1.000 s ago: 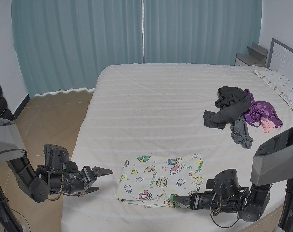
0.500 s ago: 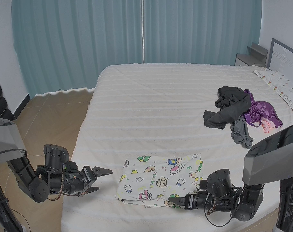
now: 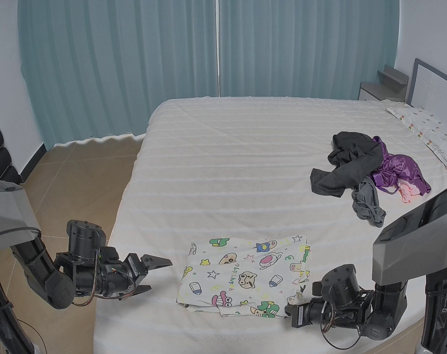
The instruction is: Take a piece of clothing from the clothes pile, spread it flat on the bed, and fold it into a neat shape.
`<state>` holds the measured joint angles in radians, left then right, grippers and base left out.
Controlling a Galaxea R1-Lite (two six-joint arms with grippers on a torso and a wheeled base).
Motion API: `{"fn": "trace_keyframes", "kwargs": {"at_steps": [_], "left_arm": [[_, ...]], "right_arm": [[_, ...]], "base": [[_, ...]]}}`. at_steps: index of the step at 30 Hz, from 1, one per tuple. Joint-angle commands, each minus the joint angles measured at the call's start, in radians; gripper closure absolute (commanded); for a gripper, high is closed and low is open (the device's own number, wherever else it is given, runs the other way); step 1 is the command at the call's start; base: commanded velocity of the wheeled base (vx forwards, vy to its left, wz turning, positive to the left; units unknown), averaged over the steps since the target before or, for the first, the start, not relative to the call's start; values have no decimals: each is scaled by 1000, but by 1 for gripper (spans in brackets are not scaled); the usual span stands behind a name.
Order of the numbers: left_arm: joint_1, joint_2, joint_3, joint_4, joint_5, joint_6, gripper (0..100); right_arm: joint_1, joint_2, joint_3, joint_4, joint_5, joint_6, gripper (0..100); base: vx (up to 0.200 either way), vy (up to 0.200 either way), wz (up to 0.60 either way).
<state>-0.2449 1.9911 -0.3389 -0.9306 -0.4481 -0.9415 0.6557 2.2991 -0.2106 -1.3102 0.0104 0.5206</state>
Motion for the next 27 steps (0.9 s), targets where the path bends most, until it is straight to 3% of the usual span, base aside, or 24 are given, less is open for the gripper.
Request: {"fn": "trace_keyframes", "kwargs": {"at_steps": [1, 14, 15, 21, 27], "left_arm": [[-1, 0, 1, 0, 0, 0, 0], [-2, 5, -8, 0, 3, 3, 0], [-4, 12, -11, -2, 3, 4, 0], [-5, 74, -63, -62, 6, 38, 0], [-30, 226, -152, -73, 57, 291, 0]], "right_arm": [[-2, -21, 48, -1, -4, -2, 100], [-27, -58, 109, -35, -3, -1, 100], [-25, -61, 122, -49, -3, -1, 0], [-65, -50, 194, -199, 2, 15, 0], [-128, 60, 142, -261, -3, 13, 0]], "base": [[0, 0, 0], [0, 0, 0], [0, 0, 0], [0, 0, 0], [0, 0, 0]]}}
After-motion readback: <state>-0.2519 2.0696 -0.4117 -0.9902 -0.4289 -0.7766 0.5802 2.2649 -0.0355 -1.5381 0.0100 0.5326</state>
